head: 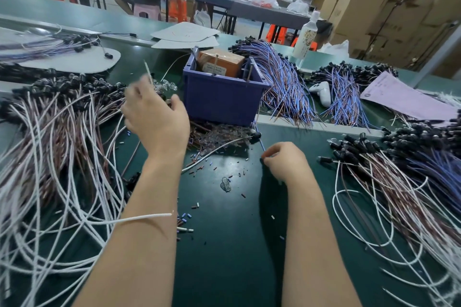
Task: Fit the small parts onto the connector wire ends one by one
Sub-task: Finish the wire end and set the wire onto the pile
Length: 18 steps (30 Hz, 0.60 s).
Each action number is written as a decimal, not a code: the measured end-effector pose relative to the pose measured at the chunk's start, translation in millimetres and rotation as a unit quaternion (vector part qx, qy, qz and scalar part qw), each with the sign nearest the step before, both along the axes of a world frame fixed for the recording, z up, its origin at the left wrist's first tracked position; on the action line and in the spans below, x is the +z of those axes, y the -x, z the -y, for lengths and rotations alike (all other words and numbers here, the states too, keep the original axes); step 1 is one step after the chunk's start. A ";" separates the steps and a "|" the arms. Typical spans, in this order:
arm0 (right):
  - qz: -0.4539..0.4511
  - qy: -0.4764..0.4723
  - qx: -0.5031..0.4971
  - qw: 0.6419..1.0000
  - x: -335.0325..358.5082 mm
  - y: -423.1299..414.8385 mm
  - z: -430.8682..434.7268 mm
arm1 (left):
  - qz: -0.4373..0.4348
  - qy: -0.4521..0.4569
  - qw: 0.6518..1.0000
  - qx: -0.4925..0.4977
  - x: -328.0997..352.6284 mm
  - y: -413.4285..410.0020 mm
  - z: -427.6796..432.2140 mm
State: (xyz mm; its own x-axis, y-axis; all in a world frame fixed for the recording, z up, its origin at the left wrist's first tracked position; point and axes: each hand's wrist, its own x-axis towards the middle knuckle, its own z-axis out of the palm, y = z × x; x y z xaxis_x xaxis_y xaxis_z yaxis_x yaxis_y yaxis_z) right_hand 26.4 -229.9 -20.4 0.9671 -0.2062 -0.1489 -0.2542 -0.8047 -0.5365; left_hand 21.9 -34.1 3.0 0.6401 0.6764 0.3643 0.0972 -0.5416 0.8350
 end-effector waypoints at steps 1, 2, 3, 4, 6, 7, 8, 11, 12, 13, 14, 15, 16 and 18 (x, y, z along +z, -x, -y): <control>0.019 -0.017 -0.009 1.000 -1.7 -1.6 -0.6 | 0.008 -0.036 0.999 0.015 2.2 1.6 2.0; 0.046 -0.031 -0.028 0.998 -3.5 -4.2 -0.6 | 0.016 -0.067 0.997 0.024 4.1 3.0 4.9; 0.081 -0.040 -0.048 0.995 -5.6 -6.3 -0.7 | 0.020 -0.087 0.996 0.030 6.3 4.7 8.5; 0.120 -0.042 -0.055 0.990 -8.0 -7.5 -1.9 | 0.028 -0.096 0.994 0.039 9.2 6.7 11.7; 0.174 -0.031 -0.011 0.984 -13.9 -9.4 -9.1 | 0.082 -0.106 0.990 0.049 15.6 9.1 16.5; 0.176 -0.012 0.032 0.984 -17.8 -10.4 -14.5 | 0.132 -0.113 0.984 0.039 19.3 10.1 19.6; 0.164 0.015 0.071 0.984 -22.2 -11.5 -20.7 | 0.184 -0.119 0.976 0.009 21.8 9.7 24.0; 0.121 0.071 0.096 0.985 -32.1 -15.4 -30.9 | 0.191 -0.083 0.961 -0.181 16.6 4.3 44.7; 0.130 0.076 0.091 0.985 -33.4 -16.7 -30.8 | 0.132 -0.080 0.958 -0.243 9.7 2.6 51.8; 0.145 0.076 0.082 0.983 -33.8 -16.9 -29.9 | 0.066 -0.083 0.951 -0.289 -0.1 0.7 58.6; 0.159 0.070 0.070 0.982 -33.5 -16.9 -28.8 | 0.010 -0.090 0.942 -0.323 -11.0 -0.8 64.5; 0.168 0.062 0.058 0.982 -32.8 -16.9 -27.5 | -0.028 -0.097 0.932 -0.348 -21.4 -2.0 69.2; 0.172 0.056 0.048 0.982 -32.0 -17.0 -26.5 | -0.055 -0.108 0.923 -0.366 -30.2 -2.3 71.6; 0.165 0.060 0.041 0.984 -31.4 -17.6 -25.6 | -0.109 -0.129 0.909 -0.381 -41.4 -3.0 71.4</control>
